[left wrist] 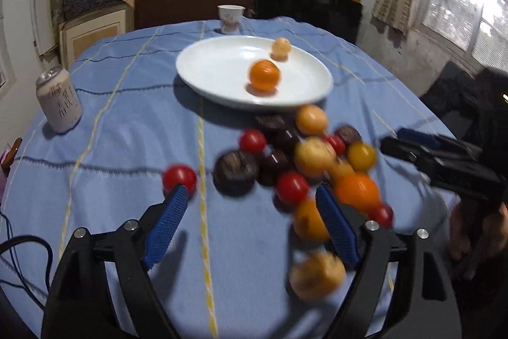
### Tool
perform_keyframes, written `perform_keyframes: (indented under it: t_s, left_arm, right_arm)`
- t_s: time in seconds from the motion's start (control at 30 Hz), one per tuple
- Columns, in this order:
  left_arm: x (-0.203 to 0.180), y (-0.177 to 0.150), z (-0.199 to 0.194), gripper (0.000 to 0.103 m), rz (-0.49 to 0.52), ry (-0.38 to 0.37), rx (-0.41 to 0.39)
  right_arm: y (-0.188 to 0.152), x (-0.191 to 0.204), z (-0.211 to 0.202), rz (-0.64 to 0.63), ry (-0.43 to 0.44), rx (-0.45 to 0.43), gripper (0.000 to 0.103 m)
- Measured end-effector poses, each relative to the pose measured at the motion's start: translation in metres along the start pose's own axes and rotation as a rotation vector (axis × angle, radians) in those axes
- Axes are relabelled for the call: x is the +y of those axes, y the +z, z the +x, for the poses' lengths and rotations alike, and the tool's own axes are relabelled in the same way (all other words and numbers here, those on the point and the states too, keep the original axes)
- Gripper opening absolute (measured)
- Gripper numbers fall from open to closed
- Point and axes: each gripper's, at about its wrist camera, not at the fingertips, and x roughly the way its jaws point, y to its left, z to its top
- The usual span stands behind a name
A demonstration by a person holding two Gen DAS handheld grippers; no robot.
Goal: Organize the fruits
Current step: 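Carry both fruits onto the white plate and open both grippers, then grasp the red-streaked pale pear with the left gripper while the right gripper reaches toward a red tomato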
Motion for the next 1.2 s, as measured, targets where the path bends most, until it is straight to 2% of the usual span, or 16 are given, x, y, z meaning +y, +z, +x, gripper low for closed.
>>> perform_keyframes:
  t_s: [0.07,0.13,0.23,0.3,0.37,0.47,0.53,0.57,0.7,0.83,0.93,1.0,1.2]
  left_arm:
    - [-0.011,-0.018,-0.013,0.080,0.037,-0.029,0.003]
    - [-0.021,-0.030,-0.025,0.080,0.073,-0.046,-0.003]
    - [-0.031,-0.041,-0.034,0.080,0.129,-0.043,-0.012]
    - [-0.034,-0.045,-0.032,0.074,0.150,-0.034,-0.001]
    - [-0.036,-0.048,-0.024,0.062,0.156,-0.036,0.041]
    - [-0.038,-0.050,-0.007,0.051,0.156,-0.044,0.090]
    - [-0.041,-0.053,0.002,0.043,0.166,-0.041,0.109]
    - [-0.043,-0.054,0.003,0.042,0.178,-0.033,0.086]
    - [-0.038,-0.055,0.001,0.040,0.153,-0.057,0.054]
    - [-0.017,-0.050,-0.009,0.040,0.056,-0.133,-0.004]
    - [-0.011,-0.049,-0.009,0.040,0.028,-0.136,-0.014]
    - [-0.014,-0.048,-0.009,0.040,0.041,-0.127,-0.013]
    - [-0.017,-0.049,-0.006,0.040,0.056,-0.120,0.002]
  right_arm:
    - [-0.006,-0.004,0.002,0.016,-0.012,0.011,0.070]
    - [-0.007,-0.003,-0.002,0.011,-0.004,-0.016,0.070]
    - [-0.009,0.002,-0.004,-0.011,-0.017,-0.027,0.071]
    - [-0.009,0.005,-0.005,-0.030,-0.027,-0.035,0.071]
    - [-0.010,0.006,-0.007,-0.038,-0.031,-0.041,0.071]
    - [-0.011,0.004,-0.008,-0.031,-0.028,-0.042,0.071]
    - [-0.012,0.003,-0.009,-0.028,-0.024,-0.040,0.071]
    - [-0.012,0.003,-0.009,-0.030,-0.020,-0.039,0.071]
    - [-0.018,0.008,-0.014,-0.077,0.027,-0.035,0.071]
    - [-0.034,0.020,-0.029,-0.186,0.091,-0.060,0.071]
    - [-0.045,0.027,-0.029,-0.253,0.120,-0.012,0.071]
    - [-0.049,0.033,-0.029,-0.282,0.107,-0.004,0.070]
    - [-0.051,0.049,-0.015,-0.319,0.080,0.071,0.053]
